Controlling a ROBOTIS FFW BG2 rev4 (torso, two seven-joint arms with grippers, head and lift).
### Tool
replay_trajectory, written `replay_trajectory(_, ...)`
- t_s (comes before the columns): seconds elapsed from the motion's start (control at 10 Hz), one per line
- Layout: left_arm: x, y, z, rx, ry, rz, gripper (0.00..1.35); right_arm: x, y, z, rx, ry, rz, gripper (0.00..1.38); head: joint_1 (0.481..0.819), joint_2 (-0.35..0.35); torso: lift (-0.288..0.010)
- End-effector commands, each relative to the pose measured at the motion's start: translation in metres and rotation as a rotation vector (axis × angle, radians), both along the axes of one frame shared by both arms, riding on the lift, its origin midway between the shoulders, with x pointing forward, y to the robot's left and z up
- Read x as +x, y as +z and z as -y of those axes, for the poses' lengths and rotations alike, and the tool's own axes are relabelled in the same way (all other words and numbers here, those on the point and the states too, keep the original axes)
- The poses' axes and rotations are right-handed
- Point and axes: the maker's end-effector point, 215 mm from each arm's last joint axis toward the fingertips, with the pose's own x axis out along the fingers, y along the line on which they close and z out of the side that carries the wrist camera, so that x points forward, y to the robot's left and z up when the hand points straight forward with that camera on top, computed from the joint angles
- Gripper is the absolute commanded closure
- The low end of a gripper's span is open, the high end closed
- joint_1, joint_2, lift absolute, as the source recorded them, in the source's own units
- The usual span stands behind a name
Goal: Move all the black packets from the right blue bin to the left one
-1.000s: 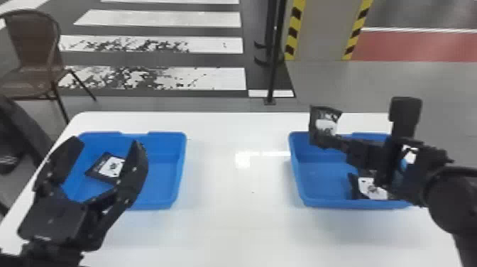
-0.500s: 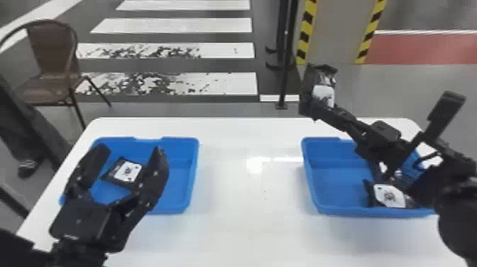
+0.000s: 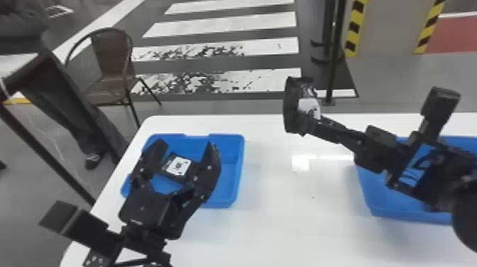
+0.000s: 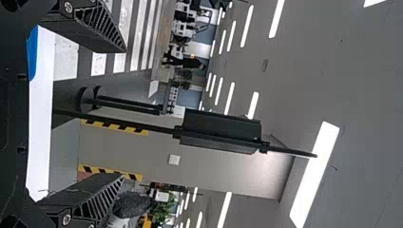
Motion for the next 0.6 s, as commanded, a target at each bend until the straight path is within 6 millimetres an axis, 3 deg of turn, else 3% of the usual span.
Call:
replay_trajectory(0.0, 0.002, -0.007, 0.007, -0.021, -0.027, -0.028, 0.10, -0.016, -0.004, -0.029, -0.001, 0.070, -0.015, 1.11, 0.692, 0.224, -0.140)
replay_trajectory(0.3, 0.004, -0.012, 0.021, -0.045, -0.072, -0.050, 0.10, -0.050, -0.012, -0.076, 0.013, 0.181, -0.050, 1.11, 0.695, 0.272, -0.140)
replay_trajectory(0.5, 0.005, -0.019, 0.028, -0.043, -0.093, -0.077, 0.10, -0.068, -0.009, -0.097, 0.012, 0.231, -0.048, 1.11, 0.695, 0.302, -0.140)
